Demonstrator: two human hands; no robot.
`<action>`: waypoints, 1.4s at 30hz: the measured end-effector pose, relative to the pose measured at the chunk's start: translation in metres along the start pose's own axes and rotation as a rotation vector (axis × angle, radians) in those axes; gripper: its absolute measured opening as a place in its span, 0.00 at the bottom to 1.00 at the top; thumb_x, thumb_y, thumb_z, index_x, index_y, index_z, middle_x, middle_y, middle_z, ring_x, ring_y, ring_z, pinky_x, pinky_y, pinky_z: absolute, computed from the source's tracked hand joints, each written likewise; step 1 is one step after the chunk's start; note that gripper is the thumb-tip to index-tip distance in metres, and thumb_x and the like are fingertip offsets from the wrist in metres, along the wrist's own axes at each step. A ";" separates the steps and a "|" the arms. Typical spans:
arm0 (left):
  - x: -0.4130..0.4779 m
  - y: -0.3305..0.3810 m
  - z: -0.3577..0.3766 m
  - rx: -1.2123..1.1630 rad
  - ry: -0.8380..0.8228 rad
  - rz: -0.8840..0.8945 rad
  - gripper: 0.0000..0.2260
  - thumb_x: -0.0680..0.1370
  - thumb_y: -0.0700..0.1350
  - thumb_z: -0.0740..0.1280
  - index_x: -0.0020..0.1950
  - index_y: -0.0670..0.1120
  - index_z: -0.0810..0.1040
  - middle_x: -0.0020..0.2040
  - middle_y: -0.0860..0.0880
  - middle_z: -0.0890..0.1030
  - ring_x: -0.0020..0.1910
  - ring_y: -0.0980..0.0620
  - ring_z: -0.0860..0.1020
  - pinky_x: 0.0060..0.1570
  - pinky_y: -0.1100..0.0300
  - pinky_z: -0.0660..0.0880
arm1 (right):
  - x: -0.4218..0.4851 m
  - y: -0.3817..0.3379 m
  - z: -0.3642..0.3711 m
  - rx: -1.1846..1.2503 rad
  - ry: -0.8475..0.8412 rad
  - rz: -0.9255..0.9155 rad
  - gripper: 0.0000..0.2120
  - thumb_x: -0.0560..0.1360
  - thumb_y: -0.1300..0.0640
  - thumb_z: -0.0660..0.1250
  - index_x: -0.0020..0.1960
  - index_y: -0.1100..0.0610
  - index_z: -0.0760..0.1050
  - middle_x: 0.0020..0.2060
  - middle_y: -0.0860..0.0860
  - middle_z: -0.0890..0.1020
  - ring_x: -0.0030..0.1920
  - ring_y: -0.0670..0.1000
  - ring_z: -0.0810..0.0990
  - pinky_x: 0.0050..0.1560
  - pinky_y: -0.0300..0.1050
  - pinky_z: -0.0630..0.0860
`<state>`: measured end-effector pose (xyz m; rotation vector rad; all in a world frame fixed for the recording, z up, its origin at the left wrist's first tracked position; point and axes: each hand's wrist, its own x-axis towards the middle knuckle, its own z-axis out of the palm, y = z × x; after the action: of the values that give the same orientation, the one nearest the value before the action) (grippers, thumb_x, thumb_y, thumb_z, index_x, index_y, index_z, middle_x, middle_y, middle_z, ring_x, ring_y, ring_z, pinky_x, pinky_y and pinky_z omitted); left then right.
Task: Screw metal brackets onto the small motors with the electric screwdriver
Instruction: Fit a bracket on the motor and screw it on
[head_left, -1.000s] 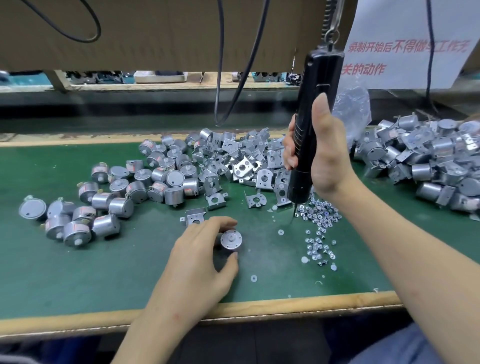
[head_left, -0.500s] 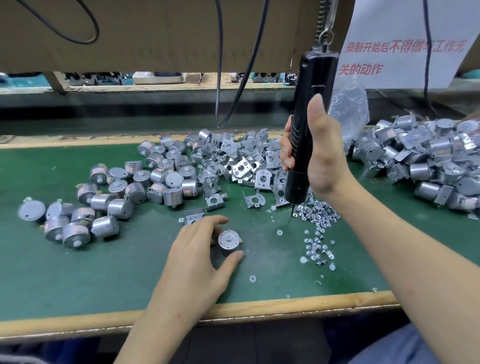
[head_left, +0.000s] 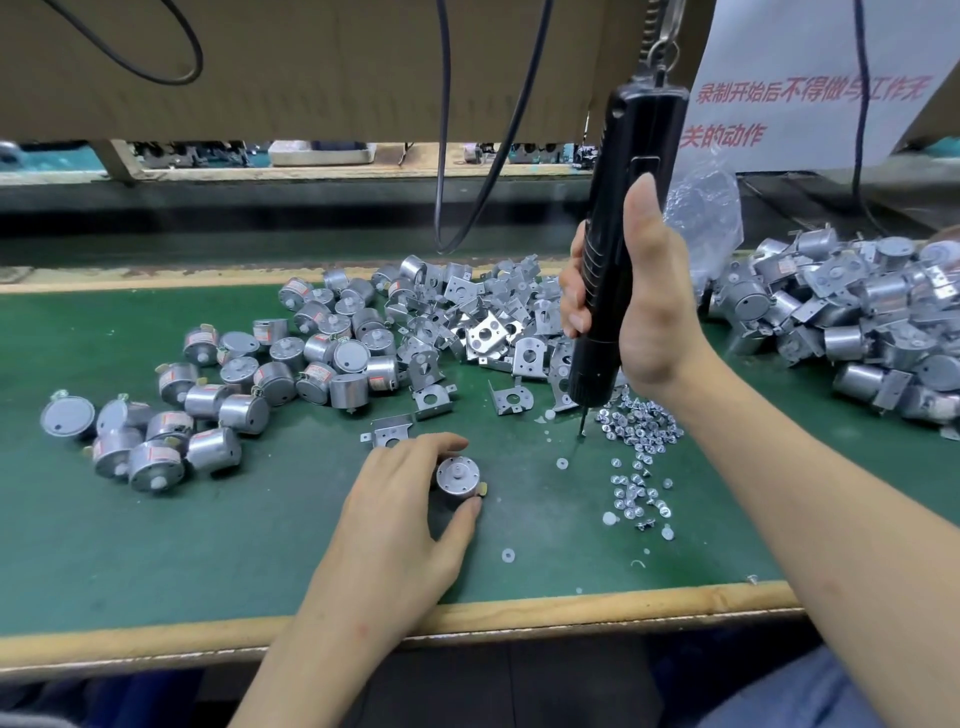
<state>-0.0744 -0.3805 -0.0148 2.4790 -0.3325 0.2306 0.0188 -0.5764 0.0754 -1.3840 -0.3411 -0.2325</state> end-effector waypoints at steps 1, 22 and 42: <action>0.000 0.000 0.000 0.007 0.001 0.002 0.17 0.73 0.45 0.74 0.61 0.51 0.76 0.54 0.58 0.78 0.55 0.54 0.75 0.54 0.73 0.62 | 0.000 0.000 0.001 0.008 -0.007 0.001 0.41 0.59 0.21 0.67 0.43 0.60 0.70 0.27 0.53 0.71 0.24 0.51 0.68 0.28 0.43 0.68; 0.001 -0.001 0.002 0.025 0.014 0.014 0.15 0.73 0.46 0.74 0.59 0.51 0.77 0.53 0.57 0.78 0.55 0.54 0.75 0.54 0.67 0.65 | -0.001 0.001 0.000 -0.019 0.004 -0.006 0.43 0.60 0.21 0.65 0.46 0.63 0.71 0.26 0.53 0.72 0.24 0.51 0.69 0.29 0.43 0.68; -0.001 -0.001 0.001 -0.048 0.016 0.017 0.21 0.74 0.48 0.72 0.66 0.53 0.72 0.54 0.61 0.77 0.54 0.58 0.74 0.53 0.73 0.63 | -0.002 -0.013 0.017 -0.009 -0.007 -0.048 0.38 0.61 0.22 0.65 0.43 0.59 0.71 0.28 0.53 0.73 0.26 0.53 0.71 0.31 0.46 0.70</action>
<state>-0.0750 -0.3797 -0.0166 2.4269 -0.3482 0.2465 0.0101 -0.5620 0.0890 -1.3866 -0.3797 -0.2689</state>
